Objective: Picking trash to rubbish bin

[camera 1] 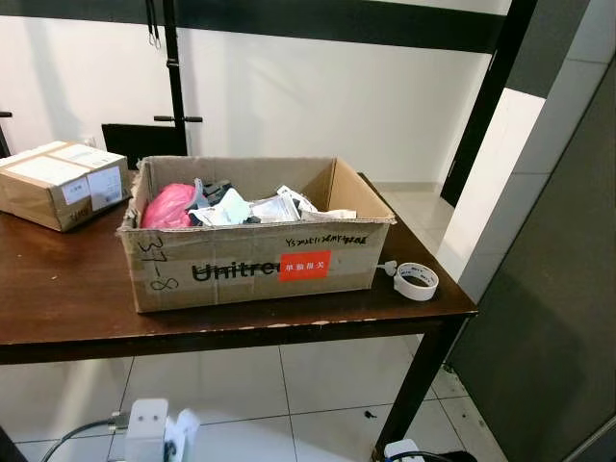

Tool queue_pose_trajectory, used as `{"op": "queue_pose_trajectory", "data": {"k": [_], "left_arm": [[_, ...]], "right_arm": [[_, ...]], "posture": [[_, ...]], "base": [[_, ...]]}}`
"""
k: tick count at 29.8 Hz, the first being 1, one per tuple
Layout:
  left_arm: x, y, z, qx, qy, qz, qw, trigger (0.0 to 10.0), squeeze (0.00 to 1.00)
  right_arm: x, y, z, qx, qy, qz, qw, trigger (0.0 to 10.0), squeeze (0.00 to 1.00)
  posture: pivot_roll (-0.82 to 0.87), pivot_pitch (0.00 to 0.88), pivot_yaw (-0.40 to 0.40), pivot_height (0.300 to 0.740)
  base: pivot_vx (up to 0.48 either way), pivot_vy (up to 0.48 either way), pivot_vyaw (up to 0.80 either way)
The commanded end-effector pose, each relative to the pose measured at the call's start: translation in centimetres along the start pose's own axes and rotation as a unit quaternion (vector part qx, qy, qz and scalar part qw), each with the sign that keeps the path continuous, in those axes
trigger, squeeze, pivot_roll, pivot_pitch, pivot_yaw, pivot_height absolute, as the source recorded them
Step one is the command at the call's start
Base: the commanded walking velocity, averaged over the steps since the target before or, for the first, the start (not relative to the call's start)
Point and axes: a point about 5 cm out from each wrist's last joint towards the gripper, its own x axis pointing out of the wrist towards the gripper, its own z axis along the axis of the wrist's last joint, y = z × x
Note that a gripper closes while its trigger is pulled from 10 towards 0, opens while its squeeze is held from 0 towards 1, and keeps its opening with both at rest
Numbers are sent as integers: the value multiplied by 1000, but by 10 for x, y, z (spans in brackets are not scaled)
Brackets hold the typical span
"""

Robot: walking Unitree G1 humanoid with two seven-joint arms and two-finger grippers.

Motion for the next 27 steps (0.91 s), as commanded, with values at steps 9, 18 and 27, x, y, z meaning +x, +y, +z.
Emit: {"op": "queue_pose_trajectory", "data": {"k": [9, 18, 27], "left_arm": [[7, -26, 41, 181, -60, -222, 956, 10000, 0], [3, -47, 95, 245, -85, -399, 879, 10000, 0], [-28, -60, 215, 210, -223, -479, 823, 10000, 0]], "right_arm": [[-5, -19, 46, -97, -65, 128, 985, 10000, 0], [-22, -46, 92, -191, -85, 237, 949, 10000, 0], [-48, -75, 144, -193, -141, 263, 935, 10000, 0]], "posture": [[44, 23, -71, 740], [39, 19, -64, 740], [38, 17, -61, 740]], "base": [[0, 0, 0], [0, 0, 0], [0, 0, 0]]}}
